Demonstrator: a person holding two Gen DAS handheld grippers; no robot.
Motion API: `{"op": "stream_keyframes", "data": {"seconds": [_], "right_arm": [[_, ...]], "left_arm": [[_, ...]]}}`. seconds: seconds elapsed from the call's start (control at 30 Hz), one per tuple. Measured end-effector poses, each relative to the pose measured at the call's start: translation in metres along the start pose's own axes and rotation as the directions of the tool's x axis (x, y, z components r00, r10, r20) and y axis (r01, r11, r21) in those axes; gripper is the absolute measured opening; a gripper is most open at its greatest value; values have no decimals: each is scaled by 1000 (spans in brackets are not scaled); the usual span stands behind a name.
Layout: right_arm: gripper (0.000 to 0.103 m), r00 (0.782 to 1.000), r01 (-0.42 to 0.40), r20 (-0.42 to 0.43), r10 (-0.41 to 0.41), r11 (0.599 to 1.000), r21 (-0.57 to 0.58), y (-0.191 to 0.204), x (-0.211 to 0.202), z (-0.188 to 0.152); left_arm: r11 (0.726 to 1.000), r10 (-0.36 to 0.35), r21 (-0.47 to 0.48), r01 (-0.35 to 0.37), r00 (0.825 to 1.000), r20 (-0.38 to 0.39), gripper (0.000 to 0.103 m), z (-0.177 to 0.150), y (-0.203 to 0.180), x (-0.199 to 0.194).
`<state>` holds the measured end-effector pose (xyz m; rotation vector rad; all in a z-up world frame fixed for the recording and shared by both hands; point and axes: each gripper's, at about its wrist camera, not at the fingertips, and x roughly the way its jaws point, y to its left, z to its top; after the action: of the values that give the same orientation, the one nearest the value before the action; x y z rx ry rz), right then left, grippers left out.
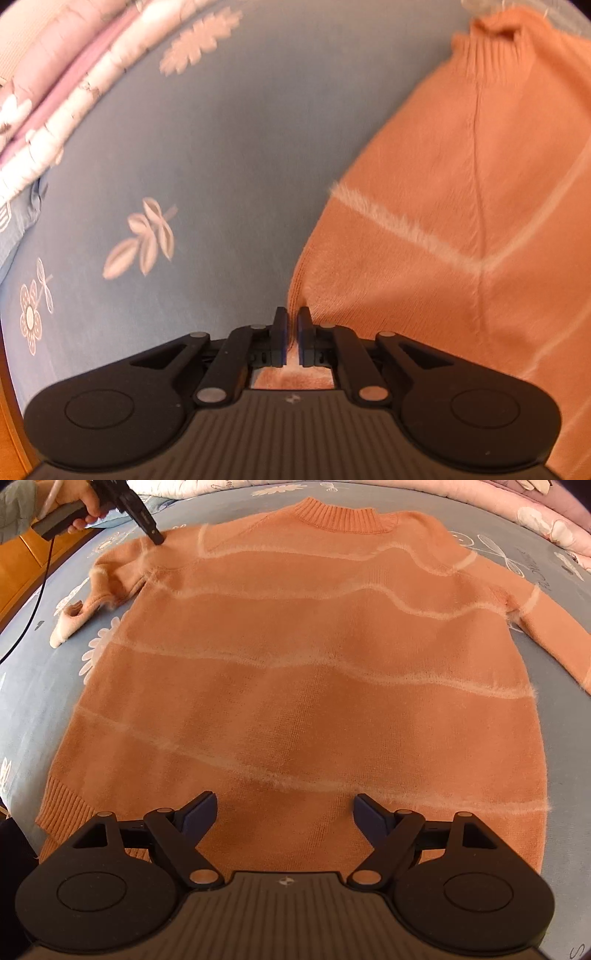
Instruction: Fold clothes
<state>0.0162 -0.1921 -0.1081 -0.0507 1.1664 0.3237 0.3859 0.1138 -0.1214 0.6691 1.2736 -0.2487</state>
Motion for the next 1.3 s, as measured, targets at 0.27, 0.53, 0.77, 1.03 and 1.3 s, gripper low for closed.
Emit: {"op": "stream_keyframes", "data": {"seconds": [0.27, 0.53, 0.77, 1.03, 1.3], "right_arm": [[84, 1000, 7, 24, -8, 1000, 19, -13, -18, -2], [83, 989, 7, 144, -12, 999, 37, -26, -34, 6], [63, 938, 56, 330, -103, 987, 151, -92, -13, 92], [69, 939, -194, 343, -10, 809, 555, -225, 12, 100], [21, 921, -277, 383, 74, 816, 507, -230, 43, 117]], "left_arm": [[997, 56, -57, -56, 998, -8, 9, -7, -10, -7], [992, -124, 14, 123, 977, 173, 24, -5, -58, -103], [953, -294, 132, 274, 940, 172, 32, -13, -151, -87], [942, -332, 6, 335, 934, 132, 32, -20, -142, -48], [944, -331, 28, 330, 937, 109, 36, -11, -149, -51]]}}
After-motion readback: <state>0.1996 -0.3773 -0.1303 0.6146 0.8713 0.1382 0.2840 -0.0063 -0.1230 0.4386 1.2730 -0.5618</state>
